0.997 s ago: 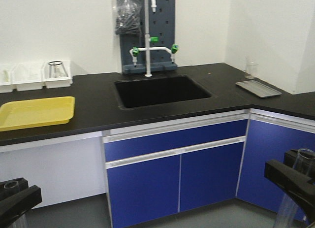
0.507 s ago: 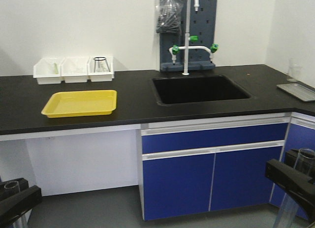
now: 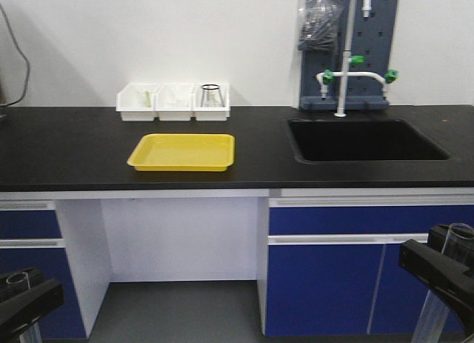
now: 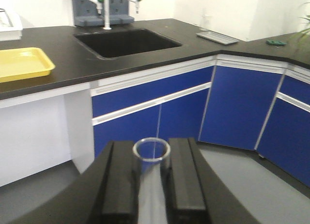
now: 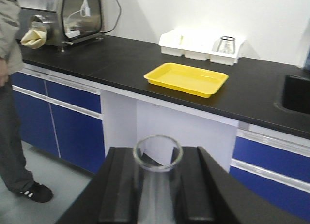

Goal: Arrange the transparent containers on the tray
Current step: 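Drive the base to the counter with the yellow tray, holding both tubes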

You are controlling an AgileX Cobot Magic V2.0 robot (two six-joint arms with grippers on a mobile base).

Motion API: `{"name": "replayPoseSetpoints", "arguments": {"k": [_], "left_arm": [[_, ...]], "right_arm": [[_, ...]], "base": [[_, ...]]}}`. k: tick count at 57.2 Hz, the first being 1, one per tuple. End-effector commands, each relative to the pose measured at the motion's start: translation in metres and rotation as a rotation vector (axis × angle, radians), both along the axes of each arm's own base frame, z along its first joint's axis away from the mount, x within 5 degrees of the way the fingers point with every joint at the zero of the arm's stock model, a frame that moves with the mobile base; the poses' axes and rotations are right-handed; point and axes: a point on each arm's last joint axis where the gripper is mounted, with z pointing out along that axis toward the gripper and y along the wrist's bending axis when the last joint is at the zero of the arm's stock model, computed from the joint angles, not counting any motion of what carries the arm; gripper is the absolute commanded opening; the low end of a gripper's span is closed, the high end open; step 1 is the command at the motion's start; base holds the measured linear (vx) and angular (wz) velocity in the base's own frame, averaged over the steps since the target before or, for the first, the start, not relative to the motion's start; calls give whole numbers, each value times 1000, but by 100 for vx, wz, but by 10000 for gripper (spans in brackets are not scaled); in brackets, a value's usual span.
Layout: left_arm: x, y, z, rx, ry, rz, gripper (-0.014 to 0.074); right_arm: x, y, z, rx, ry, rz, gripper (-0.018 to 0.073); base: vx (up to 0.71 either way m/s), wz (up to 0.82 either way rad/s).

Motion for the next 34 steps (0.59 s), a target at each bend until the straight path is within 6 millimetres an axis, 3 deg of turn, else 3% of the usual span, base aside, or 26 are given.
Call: {"name": "replayPoseSetpoints", "arguments": {"k": [1, 34], "left_arm": [[0, 2, 7, 63, -42, 14, 2], [0, 2, 7, 63, -42, 14, 2]], "right_arm": [[-3, 0, 18, 52, -106, 21, -11], [-3, 0, 18, 52, -106, 21, -11]], "base": [[9, 34], [13, 34]]}}
